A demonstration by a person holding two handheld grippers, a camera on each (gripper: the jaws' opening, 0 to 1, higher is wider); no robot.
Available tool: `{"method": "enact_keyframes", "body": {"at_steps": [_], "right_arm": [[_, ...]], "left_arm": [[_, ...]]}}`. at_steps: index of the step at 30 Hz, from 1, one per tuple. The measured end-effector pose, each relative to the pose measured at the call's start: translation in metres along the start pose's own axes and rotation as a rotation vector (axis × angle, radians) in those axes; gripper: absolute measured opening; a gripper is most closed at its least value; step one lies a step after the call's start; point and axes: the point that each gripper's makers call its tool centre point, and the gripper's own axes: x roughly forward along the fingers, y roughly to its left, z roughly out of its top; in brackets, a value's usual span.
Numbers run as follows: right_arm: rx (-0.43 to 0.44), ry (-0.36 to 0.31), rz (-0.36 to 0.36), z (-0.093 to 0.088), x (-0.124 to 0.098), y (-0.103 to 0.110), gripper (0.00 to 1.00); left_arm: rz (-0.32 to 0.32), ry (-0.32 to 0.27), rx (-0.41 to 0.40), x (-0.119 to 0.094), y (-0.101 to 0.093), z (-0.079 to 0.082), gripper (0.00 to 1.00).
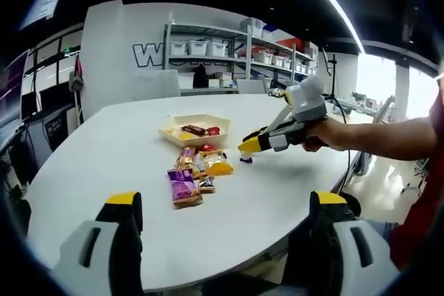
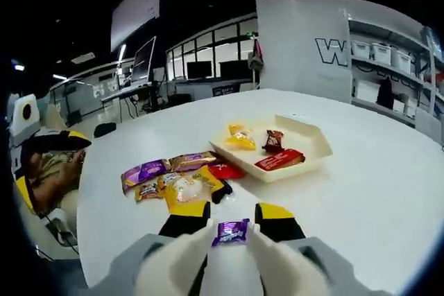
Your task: Place the target food into the container with the food tongs after gripping and lifting it, then release it inside without dropping or visibly crushing the food.
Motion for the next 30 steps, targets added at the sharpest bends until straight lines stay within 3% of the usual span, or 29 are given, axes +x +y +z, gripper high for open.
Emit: {"method": "enact_keyframes", "body": {"at_steps": [4,7,8,9,16,27,30], "right_arm": [[0.001,-0.002,-0.020,0.001,0.000,-0.003,0.17],[0.130,-0.043,-0.050,0.005,-0.001,-0.014,0.18],[0.150,-0.048,-0.046,0.005,-0.001,-0.014,0.18],[0.227,-0.061,-0.024,0.007,-0.002,-0.015,0.18],[0.225,-0.089,-0.034,0.017,-0.007,-0.026,0.18],[0.208,-0.091,-0.025,0.020,-0.009,-0.026,0.18],[0.199,-0.064,-0.023,0.012,-0.006,-0.026,0.19]], "left_arm": [[-0.002,0.007,-0.002,0.000,0.000,-0.003,0.98],[-0.003,0.008,0.000,0.000,0.001,-0.002,0.97],[-0.002,0.007,0.001,-0.001,0.002,-0.002,0.98],[0.001,0.004,0.003,-0.002,0.004,-0.001,0.97],[0.015,-0.007,-0.010,-0.001,0.012,0.002,0.97],[-0.013,0.004,-0.002,0.007,0.000,-0.001,0.97],[-0.009,0.003,-0.006,0.006,0.002,-0.001,0.97]]}}
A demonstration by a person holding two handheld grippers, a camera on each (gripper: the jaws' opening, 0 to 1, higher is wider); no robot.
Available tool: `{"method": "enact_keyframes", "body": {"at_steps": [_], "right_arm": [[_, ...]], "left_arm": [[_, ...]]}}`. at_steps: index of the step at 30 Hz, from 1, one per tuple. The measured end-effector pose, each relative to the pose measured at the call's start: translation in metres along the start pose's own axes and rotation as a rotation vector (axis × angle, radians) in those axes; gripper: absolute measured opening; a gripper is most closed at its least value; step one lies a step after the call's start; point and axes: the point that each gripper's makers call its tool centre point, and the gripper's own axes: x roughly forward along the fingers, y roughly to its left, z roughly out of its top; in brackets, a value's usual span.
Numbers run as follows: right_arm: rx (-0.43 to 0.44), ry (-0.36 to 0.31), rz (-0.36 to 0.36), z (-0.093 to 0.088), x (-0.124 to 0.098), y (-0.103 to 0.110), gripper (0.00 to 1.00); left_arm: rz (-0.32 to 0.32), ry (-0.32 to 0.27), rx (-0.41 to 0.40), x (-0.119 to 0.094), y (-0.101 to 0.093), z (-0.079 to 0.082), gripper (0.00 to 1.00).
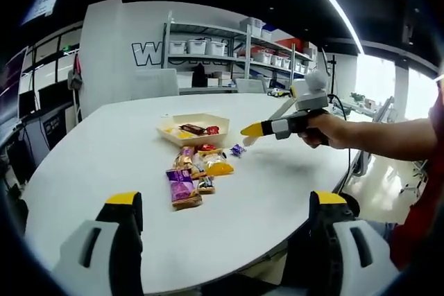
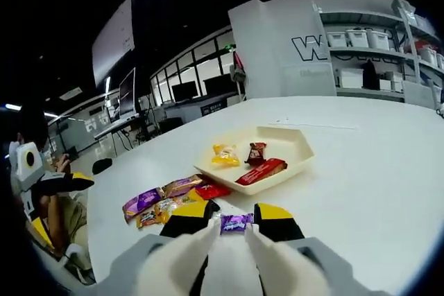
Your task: Place the target food into the container with the food tongs after gripping and lifting it, then release it inside without dropping or visibly crushing the food.
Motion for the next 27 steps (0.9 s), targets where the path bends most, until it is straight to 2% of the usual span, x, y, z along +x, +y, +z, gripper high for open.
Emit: {"method": "enact_keyframes", "body": {"at_steps": [2,4,6,9,18,21,25,27], "right_arm": [[-0.027,0.013,-0.009,-0.007,0.002,-0.001,0.19],[-0.019,0.015,-0.006,-0.010,0.002,0.000,0.20],[-0.026,-0.023,-0.019,-0.003,0.001,-0.001,0.21],[-0.015,-0.037,-0.011,0.004,0.003,-0.001,0.22],[-0.019,-0.048,-0.008,0.012,0.018,0.005,0.25],[-0.068,-0.035,-0.035,0.009,0.023,0.003,0.26],[-0.048,-0.009,-0.024,0.001,0.028,0.005,0.26],[-0.101,-0.006,-0.043,-0.001,0.028,0.002,0.26]], "left_arm": [[0.003,-0.001,-0.001,-0.001,0.001,-0.001,0.97],[0.006,-0.001,-0.005,-0.002,0.002,-0.002,0.97],[0.007,0.000,-0.007,-0.003,0.003,-0.002,0.97],[0.013,0.003,-0.002,-0.004,0.005,-0.003,0.97],[0.010,0.001,-0.005,-0.002,0.004,-0.002,0.97],[0.011,0.005,-0.006,-0.002,0.005,-0.003,0.97],[0.013,0.007,-0.007,-0.002,0.007,-0.004,0.97],[0.015,0.006,-0.010,-0.002,0.008,-0.004,0.97]]}}
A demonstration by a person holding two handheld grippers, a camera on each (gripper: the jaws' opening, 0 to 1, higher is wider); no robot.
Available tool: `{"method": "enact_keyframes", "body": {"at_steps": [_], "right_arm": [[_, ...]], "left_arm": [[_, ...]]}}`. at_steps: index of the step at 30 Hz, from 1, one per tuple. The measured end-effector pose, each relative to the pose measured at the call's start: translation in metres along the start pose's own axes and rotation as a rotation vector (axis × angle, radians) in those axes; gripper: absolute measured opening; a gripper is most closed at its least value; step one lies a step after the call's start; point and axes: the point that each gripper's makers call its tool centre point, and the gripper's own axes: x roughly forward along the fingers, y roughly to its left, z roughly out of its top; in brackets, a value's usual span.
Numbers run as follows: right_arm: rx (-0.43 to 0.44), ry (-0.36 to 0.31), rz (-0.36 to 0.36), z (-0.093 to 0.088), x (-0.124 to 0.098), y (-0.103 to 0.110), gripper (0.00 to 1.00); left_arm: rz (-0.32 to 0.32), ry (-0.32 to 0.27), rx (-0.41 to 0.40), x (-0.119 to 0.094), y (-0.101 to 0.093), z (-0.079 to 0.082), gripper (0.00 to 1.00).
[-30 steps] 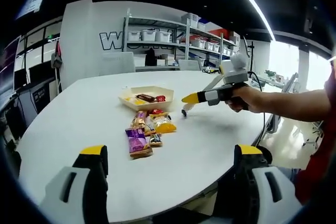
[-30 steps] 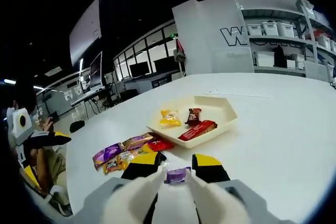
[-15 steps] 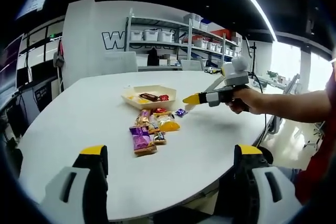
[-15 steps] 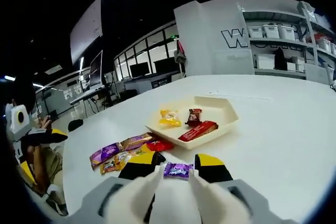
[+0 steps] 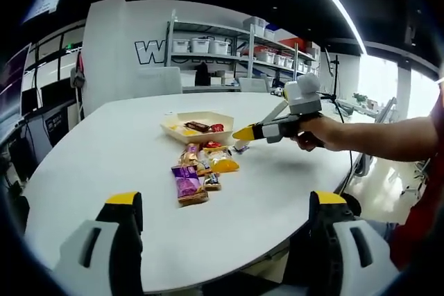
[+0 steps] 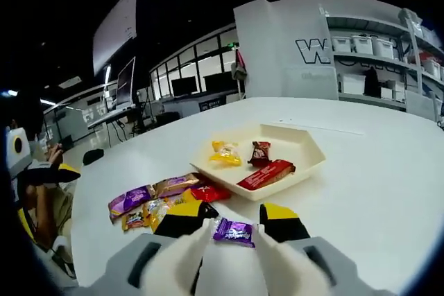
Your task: Place the target food into the container with the food tongs after gripping and lifting it, then release it inside without dropping or visibly crushing the food.
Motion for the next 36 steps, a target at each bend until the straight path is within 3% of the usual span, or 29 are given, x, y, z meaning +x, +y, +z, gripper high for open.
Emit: {"method": "enact_keyframes", "body": {"at_steps": [7,16,19,27,36], "right_arm": [[-0.106,0.023,0.008,-0.008,0.002,0.005,0.26],[-0.057,0.015,0.007,-0.008,-0.001,-0.001,0.21],[0.056,0.014,0.008,-0.006,-0.002,-0.002,0.19],[0.076,-0.038,-0.001,0.008,-0.011,-0.010,0.19],[0.083,-0.044,-0.007,0.007,-0.017,-0.015,0.19]], "left_arm": [[-0.003,0.006,-0.002,0.003,0.000,-0.002,0.97],[-0.009,0.013,0.005,0.004,-0.003,-0.003,0.97],[-0.008,0.013,0.009,0.004,-0.003,-0.003,0.97],[0.002,0.015,0.011,0.002,0.000,-0.003,0.97],[-0.006,0.023,0.016,0.004,-0.004,-0.005,0.96]]}}
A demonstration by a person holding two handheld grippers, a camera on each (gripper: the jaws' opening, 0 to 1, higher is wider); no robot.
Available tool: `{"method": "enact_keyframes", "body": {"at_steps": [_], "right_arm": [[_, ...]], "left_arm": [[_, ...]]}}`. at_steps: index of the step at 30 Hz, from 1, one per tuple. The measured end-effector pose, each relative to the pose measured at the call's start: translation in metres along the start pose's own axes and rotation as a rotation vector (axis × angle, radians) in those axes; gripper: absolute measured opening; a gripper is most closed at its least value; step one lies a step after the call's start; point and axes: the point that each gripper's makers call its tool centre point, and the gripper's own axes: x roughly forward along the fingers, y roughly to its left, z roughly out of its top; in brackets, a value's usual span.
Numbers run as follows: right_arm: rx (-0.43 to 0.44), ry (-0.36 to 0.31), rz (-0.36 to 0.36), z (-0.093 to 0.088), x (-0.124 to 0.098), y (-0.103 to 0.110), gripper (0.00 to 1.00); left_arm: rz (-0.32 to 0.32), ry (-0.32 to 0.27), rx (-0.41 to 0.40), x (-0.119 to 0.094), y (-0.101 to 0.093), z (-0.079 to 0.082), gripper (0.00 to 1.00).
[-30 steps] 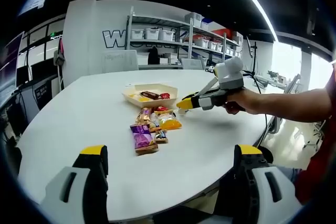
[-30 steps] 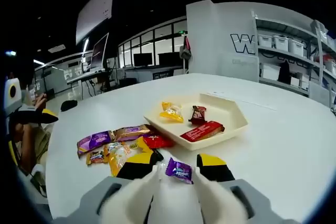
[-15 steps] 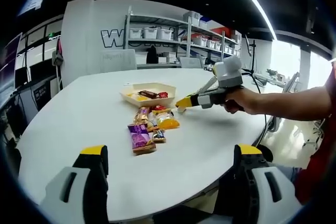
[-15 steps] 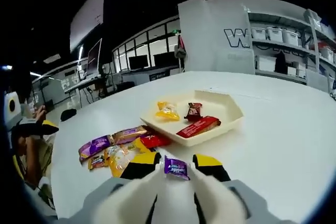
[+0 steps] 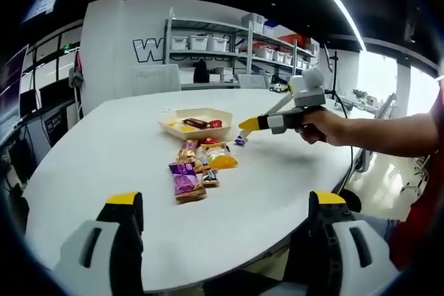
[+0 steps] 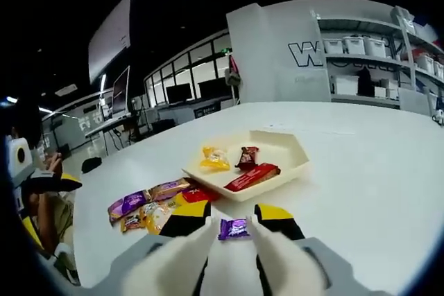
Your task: Place the target food into the container with the food tongs after gripping and lifting it, then release it inside without dropping or visibly crushing the food.
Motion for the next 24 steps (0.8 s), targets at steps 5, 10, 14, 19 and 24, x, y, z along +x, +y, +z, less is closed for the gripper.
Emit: {"method": "enact_keyframes", "body": {"at_steps": [5,10,14,19,24], "right_arm": [[0.012,-0.016,0.004,0.004,0.003,0.000,0.23],[0.046,-0.033,0.002,0.009,0.010,0.002,0.25],[-0.016,-0.018,-0.014,0.003,0.013,0.004,0.26],[-0.110,0.031,-0.053,-0.011,0.016,-0.003,0.26],[-0.139,0.032,-0.064,-0.014,0.016,-0.005,0.26]], "left_arm": [[0.000,-0.003,0.001,-0.001,-0.001,0.001,0.96],[0.005,-0.008,0.003,-0.002,0.001,0.003,0.96],[0.012,-0.014,0.003,-0.004,0.003,0.005,0.96],[0.018,-0.014,-0.001,-0.005,0.006,0.004,0.96],[0.015,-0.011,0.003,-0.003,0.005,0.004,0.96]]}}
